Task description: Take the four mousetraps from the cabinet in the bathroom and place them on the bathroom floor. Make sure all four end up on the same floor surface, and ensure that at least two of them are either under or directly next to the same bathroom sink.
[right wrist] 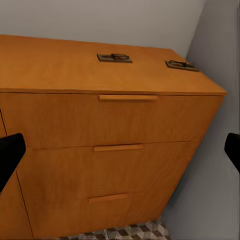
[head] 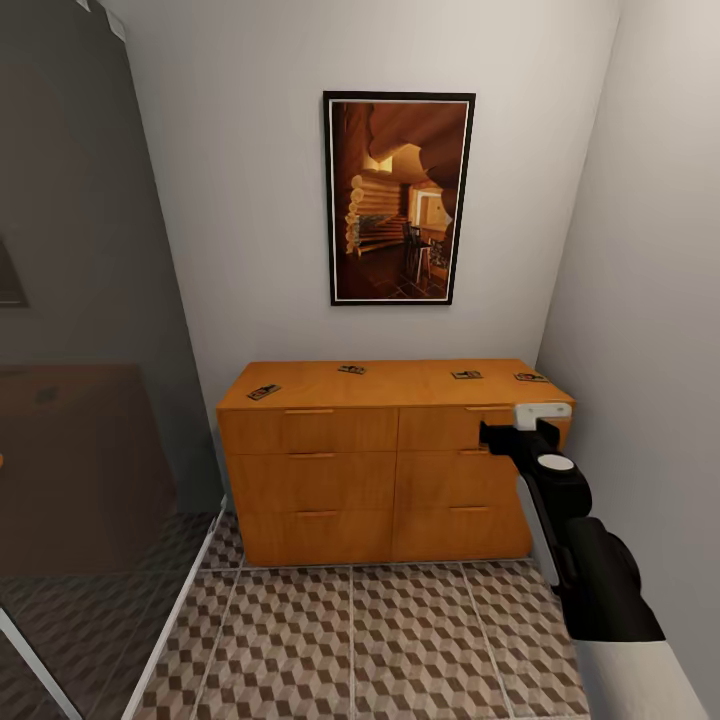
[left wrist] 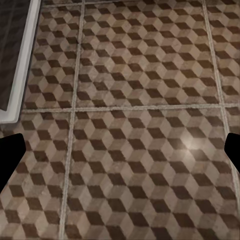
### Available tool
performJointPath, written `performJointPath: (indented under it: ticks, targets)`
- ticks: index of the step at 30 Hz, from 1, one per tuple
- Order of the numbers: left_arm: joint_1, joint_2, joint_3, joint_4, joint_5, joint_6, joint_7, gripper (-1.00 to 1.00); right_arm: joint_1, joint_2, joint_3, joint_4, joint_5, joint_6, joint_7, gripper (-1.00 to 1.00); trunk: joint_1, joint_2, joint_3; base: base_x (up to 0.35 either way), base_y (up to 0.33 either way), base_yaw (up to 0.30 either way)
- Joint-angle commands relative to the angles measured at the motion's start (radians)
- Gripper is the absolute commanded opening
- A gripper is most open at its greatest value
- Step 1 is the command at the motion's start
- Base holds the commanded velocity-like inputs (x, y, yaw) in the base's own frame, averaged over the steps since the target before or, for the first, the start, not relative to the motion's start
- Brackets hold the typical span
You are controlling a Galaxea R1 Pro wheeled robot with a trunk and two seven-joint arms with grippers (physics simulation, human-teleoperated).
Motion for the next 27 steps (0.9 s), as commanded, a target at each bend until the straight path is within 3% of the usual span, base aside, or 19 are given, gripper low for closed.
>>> performJointPath:
  ticks: [1,8,12,19,27]
  targets:
    - [-0.001,0.000,-0.001,0.001,0.000,-0.003,0.004,1.00,-0.016,-0.001,0.002,0.000,0.012,0.018,0.000,1.00,0.000,-0.001,-0.001,0.000,0.000,0.000]
    - [-0.001,-0.001,-0.003,0.006,0.000,-0.003,0.004,1.00,-0.121,-0.001,0.002,0.011,0.025,0.093,0.003,1.00,0.000,-0.001,-0.001,0.000,0.000,0.000]
    - [-0.001,-0.001,-0.004,0.014,0.000,-0.003,0.004,1.00,-0.212,-0.001,0.002,0.061,0.027,0.142,0.008,1.00,0.000,-0.001,-0.001,0.000,0.000,0.000]
    - [-0.001,-0.002,-0.006,0.034,0.002,-0.002,0.004,1.00,-0.364,-0.001,0.002,0.277,0.026,0.161,0.015,1.00,0.000,-0.001,-0.001,0.000,0.000,0.000]
    - [-0.001,-0.003,-0.006,0.083,0.000,-0.002,0.004,1.00,-0.423,-0.001,0.004,0.396,0.025,0.142,0.030,1.00,0.000,-0.001,-0.001,0.018,0.000,0.000]
